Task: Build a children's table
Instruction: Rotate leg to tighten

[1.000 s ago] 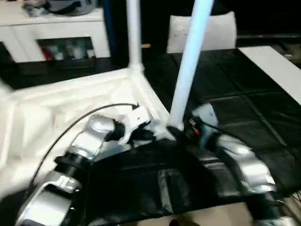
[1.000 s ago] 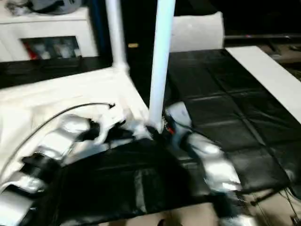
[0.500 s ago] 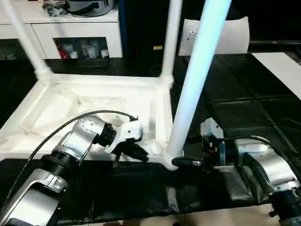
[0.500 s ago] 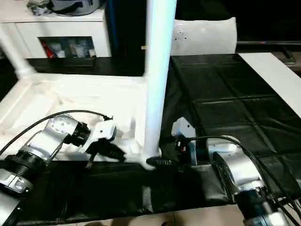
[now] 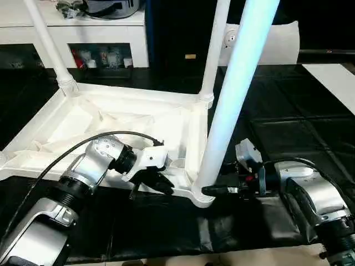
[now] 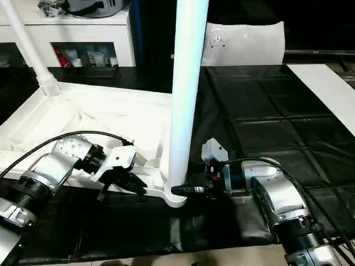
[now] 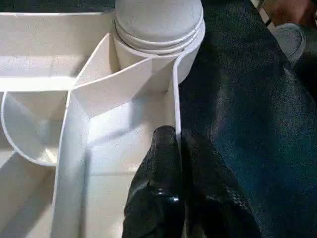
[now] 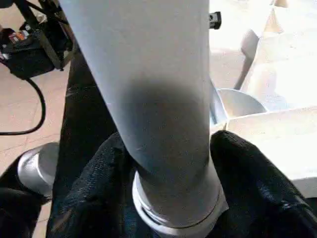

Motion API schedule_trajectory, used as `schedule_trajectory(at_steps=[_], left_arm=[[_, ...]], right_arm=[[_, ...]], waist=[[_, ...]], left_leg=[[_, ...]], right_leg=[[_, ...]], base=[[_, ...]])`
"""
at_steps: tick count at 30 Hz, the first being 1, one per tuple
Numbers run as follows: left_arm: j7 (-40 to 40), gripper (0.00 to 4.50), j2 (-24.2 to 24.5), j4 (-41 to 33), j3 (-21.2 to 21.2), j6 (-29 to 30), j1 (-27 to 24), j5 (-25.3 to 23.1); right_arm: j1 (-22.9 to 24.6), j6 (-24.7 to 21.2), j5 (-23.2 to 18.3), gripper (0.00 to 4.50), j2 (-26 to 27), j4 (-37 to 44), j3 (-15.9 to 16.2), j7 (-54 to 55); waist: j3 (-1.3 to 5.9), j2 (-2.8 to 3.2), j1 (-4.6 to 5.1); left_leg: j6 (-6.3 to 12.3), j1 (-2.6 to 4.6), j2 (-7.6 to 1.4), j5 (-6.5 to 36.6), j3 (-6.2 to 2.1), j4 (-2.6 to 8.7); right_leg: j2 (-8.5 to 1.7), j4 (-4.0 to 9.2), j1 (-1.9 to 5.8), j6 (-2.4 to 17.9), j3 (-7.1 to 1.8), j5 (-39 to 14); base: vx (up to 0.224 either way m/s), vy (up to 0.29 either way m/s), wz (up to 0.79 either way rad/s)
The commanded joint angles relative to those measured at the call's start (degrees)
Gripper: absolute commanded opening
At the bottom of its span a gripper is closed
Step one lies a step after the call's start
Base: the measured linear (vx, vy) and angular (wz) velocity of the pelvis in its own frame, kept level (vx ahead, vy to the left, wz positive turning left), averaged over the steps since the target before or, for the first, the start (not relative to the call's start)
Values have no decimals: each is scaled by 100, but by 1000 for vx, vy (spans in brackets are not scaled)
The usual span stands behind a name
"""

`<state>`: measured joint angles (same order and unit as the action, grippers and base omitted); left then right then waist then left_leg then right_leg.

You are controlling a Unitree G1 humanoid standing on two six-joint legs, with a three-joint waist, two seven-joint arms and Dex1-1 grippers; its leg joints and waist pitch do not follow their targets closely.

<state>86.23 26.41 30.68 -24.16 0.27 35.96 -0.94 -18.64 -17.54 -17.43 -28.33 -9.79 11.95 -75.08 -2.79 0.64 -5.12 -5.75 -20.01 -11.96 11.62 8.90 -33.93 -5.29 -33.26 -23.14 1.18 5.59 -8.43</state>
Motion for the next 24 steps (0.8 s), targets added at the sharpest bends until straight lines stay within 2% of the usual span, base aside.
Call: schedule_trajectory(at_steps=[1, 4, 8, 12, 13, 14, 15, 16, 17, 18, 19, 21, 23, 24], left_arm=[[353, 0, 27, -90, -229, -99, 35, -57], [365, 0, 57, -94, -227, -87, 15, -63], [323, 0, 36, -137, -172, 75, -19, 6], [-251, 0, -168, -169, 3, 640, 10, 9], [-465, 0, -265, -155, 75, 804, 29, 17], [-787, 0, -407, -145, 168, 1076, 61, 12], [-1147, 0, -565, -126, 245, 1289, 99, -28], [-1147, 0, -565, -126, 245, 1289, 99, -28], [-1418, 0, -710, -118, 326, 1495, 126, -18], [-1765, 0, -906, -102, 445, 1718, 165, 16], [-1910, 0, -989, -87, 496, 1790, 183, 31], [-2572, 0, -1344, 14, 699, 2045, 282, 33], [-3154, 0, -1632, 86, 863, 2243, 352, 5], [-3779, 0, -1924, 132, 1057, 2406, 411, -30]], right_arm=[[-109, -53, -72, 232, -23, 2, 46, -21], [-86, -129, -122, 209, 7, 34, 42, -67], [24, -326, -258, 199, 54, 196, 7, -51], [186, -604, -242, 198, 225, 462, -72, 512], [207, -598, -126, 198, 329, 485, -85, 794], [198, -619, 64, 198, 548, 458, -133, 1319], [153, -706, 280, 198, 873, 379, -222, 2038], [153, -706, 280, 197, 873, 379, -222, 2038], [99, -788, 390, 196, 1127, 310, -301, 2530], [37, -912, 476, 195, 1423, 243, -396, 3067], [13, -952, 508, 194, 1538, 214, -432, 3270], [-94, -1101, 700, 194, 1967, 55, -506, 4064], [-184, -1109, 870, 193, 2325, -94, -530, 4686], [-298, -1138, 930, 193, 2761, -277, -655, 5303]], waist=[[401, -48, 21], [396, -45, 20], [396, -40, 19], [385, -35, 26], [375, -29, 34], [373, -20, 37], [347, -37, 65], [341, -40, 80], [341, -45, 84], [332, -50, 118], [325, -40, 201], [332, -47, 293], [351, -53, 360], [348, -38, 397]], left_leg=[[389, -19, -104, 793, 76, 391], [388, -16, -106, 796, 78, 395], [371, -15, -105, 804, 77, 395], [316, -16, -101, 828, 70, 406], [278, 0, -95, 903, 80, 406], [236, 10, -96, 939, 77, 406], [151, 0, -72, 1050, 73, 417], [102, -6, -58, 1104, 66, 425], [67, 29, -34, 1227, 60, 417], [45, 22, -31, 1259, 59, 421], [-11, 5, -8, 1379, 32, 420], [-16, -16, -3, 1409, 14, 419], [50, -34, 7, 1366, 13, 413], [68, -49, 5, 1300, 21, 412]], right_leg=[[-272, 321, 347, 1061, -251, -1666], [-270, 323, 346, 1072, -250, -1677], [-272, 325, 346, 1062, -249, -1719], [-273, 337, 350, 1017, -251, -1807], [-272, 356, 322, 984, -252, -1942], [-273, 361, 316, 967, -254, -2001], [-262, 388, 308, 892, -239, -2259], [-259, 406, 315, 816, -227, -2451], [-271, 470, 298, 636, -203, -2849], [-268, 478, 295, 579, -205, -2946], [-267, 517, 289, 455, -162, -3199], [-255, 521, 296, 391, -148, -3203], [-255, 540, 308, 413, -145, -3068], [-247, 523, 288, 483, -163, -2895]], base=[[0, 0, 0], [0, 0, 0], [0, 0, 0], [0, 0, 0], [0, 0, 0], [0, 0, 0], [0, 0, 0], [0, 0, 0], [0, 0, 0], [0, 0, 0], [0, 0, 0], [0, 0, 0], [0, 0, 0], [0, 0, 0]])
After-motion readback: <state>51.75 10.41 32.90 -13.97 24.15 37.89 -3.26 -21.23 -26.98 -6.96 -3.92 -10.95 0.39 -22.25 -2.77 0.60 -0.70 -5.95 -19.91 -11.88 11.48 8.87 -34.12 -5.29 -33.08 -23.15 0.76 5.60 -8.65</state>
